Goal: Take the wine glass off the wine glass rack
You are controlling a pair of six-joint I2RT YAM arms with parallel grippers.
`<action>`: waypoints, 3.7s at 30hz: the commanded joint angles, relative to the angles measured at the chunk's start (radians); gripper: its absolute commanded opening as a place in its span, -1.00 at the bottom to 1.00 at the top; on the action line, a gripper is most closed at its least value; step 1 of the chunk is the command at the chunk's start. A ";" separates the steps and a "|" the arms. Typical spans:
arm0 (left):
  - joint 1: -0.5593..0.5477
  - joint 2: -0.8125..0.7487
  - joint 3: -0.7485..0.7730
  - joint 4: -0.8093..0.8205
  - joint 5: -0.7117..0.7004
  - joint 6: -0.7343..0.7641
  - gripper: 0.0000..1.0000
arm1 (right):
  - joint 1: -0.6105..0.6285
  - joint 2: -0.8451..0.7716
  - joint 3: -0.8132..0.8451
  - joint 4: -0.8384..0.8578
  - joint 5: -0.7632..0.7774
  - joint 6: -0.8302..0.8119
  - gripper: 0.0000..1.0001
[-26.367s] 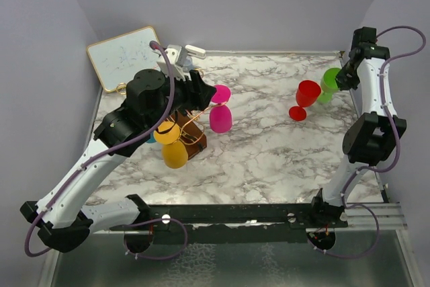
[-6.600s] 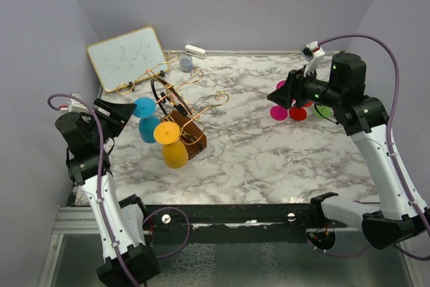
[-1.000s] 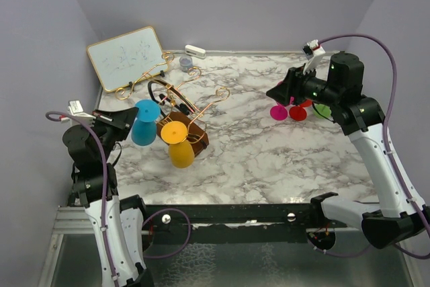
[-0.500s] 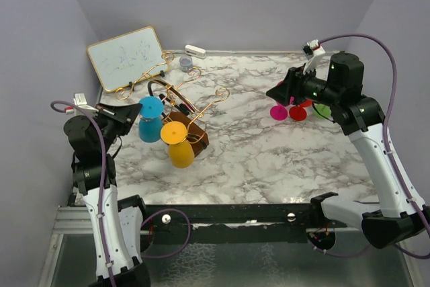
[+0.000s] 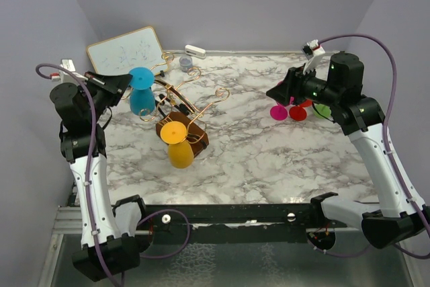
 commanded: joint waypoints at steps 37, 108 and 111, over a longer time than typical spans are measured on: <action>-0.906 0.606 0.762 0.139 0.140 0.350 -1.00 | 0.006 -0.068 0.072 0.130 -0.479 0.091 0.01; -1.046 0.117 0.200 0.002 -0.169 0.013 0.92 | 0.626 -0.260 -0.546 0.989 0.648 -1.117 -0.95; -1.046 0.114 0.193 0.010 -0.174 -0.001 0.85 | 0.681 -0.248 -0.571 1.030 0.701 -1.191 -0.95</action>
